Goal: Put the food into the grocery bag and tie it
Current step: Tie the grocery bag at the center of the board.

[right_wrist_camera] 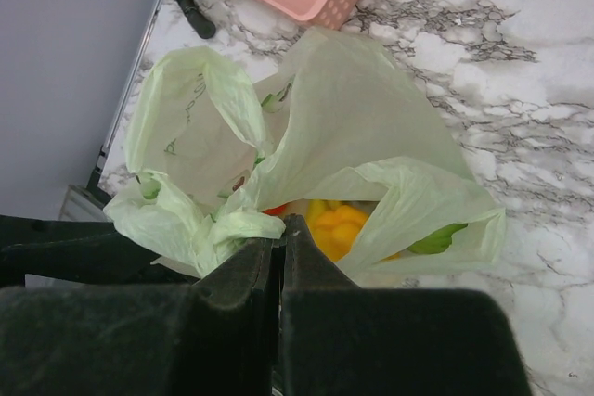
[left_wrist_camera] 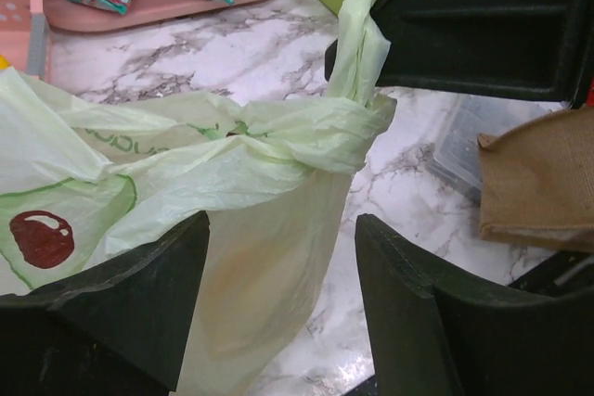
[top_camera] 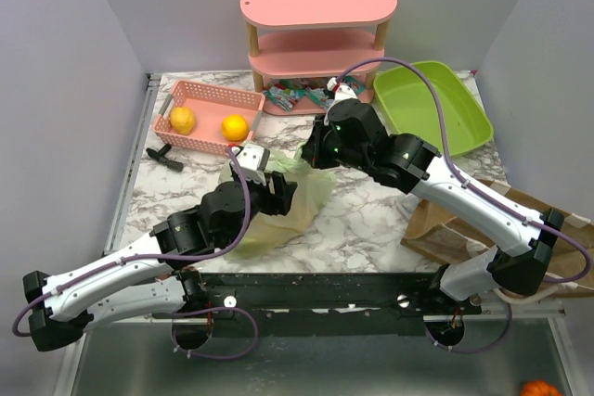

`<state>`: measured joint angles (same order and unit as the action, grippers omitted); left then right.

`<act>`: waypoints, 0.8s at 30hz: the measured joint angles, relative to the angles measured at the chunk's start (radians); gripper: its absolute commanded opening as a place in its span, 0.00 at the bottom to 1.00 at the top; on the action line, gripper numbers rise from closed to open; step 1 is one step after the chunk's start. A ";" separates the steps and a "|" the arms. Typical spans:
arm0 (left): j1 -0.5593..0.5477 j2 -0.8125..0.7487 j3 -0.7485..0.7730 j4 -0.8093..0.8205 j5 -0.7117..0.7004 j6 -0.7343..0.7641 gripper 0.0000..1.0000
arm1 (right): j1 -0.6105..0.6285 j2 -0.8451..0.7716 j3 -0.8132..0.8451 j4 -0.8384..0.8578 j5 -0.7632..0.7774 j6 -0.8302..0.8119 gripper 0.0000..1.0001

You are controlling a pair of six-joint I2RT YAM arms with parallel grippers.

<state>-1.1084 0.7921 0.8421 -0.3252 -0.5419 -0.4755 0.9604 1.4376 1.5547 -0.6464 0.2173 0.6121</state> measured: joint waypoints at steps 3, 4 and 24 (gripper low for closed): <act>0.000 0.002 -0.024 0.066 -0.016 0.050 0.62 | 0.000 0.000 -0.001 0.000 -0.004 0.001 0.01; 0.000 0.003 -0.032 0.085 -0.020 0.062 0.61 | 0.000 0.000 -0.002 0.000 -0.006 0.001 0.01; 0.000 -0.064 -0.369 0.594 -0.023 0.319 0.47 | 0.000 0.000 -0.018 0.002 -0.033 0.002 0.01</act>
<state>-1.1084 0.7284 0.4728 0.2691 -0.5644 -0.1570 0.9604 1.4376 1.5372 -0.6449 0.1841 0.6144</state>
